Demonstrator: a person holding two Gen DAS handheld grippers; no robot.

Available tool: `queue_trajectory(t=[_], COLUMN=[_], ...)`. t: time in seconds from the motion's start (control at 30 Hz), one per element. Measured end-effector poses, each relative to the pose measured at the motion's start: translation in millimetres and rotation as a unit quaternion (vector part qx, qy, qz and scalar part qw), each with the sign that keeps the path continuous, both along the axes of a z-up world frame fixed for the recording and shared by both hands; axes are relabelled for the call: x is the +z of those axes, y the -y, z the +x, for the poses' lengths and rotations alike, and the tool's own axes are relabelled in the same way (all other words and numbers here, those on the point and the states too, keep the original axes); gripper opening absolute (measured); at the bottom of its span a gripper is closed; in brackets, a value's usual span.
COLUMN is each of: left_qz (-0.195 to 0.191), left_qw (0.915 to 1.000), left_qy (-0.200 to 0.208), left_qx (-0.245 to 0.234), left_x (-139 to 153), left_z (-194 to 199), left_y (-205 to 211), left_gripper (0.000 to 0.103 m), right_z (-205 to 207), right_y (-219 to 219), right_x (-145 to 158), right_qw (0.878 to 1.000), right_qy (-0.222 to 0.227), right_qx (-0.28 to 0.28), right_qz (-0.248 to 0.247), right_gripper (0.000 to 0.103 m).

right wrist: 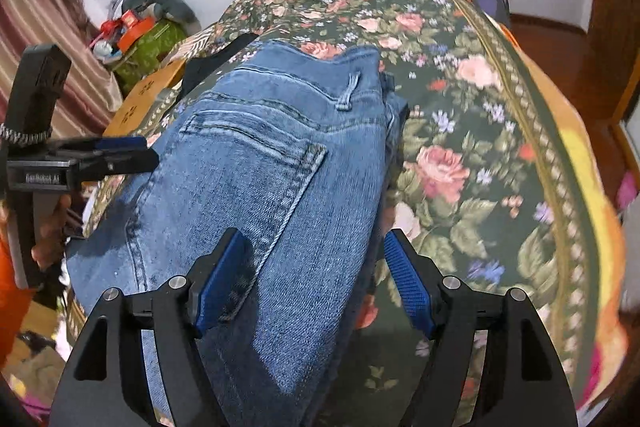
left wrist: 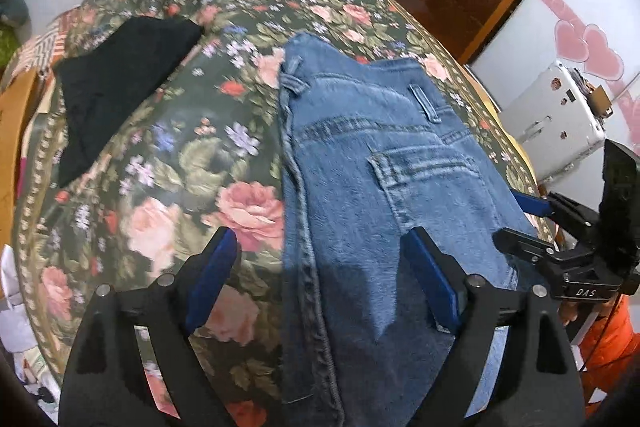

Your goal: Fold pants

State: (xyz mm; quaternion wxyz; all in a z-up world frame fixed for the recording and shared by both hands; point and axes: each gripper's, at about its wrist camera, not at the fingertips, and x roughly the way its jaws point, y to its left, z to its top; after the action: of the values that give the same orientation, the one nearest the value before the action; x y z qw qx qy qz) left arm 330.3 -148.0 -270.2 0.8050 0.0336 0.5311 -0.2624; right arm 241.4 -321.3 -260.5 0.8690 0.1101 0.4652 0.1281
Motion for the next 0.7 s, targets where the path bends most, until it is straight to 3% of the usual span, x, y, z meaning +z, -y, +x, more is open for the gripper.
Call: queue_trajectory(t=[0.23, 0.37, 0.5, 0.63, 0.7], left_qz=[-0.003, 0.003, -0.008, -0.024, -0.014], left_qw=[0.9981, 0.996, 0.9942, 0.993, 0.9949], left_qy=[-0.053, -0.076, -0.087, -0.089, -0.065], left_qx=[-0.03, -0.047, -0.062, -0.073, -0.076], left_x=[-13, -24, -31, -31, -25], left_z=[18, 33, 43, 50, 46], left_y=[15, 25, 35, 43, 47], left_gripper=[0.087, 0.093, 0.093, 0.077, 0.07], right_z=[16, 35, 54, 65, 67], right_y=[5, 8, 14, 9, 7], right_x=[-13, -25, -37, -35, -31], right_qw=[0.999, 0.996, 0.99, 0.99, 0.991], right_qy=[-0.02, -0.037, -0.058, -0.056, -0.046], right_qx=[0.015, 0.026, 0.032, 0.043, 0.046], right_qz=[0.048, 0.073, 0.124, 0.122, 0.117], right_gripper=[0.07, 0.08, 0.082, 0.078, 0.065])
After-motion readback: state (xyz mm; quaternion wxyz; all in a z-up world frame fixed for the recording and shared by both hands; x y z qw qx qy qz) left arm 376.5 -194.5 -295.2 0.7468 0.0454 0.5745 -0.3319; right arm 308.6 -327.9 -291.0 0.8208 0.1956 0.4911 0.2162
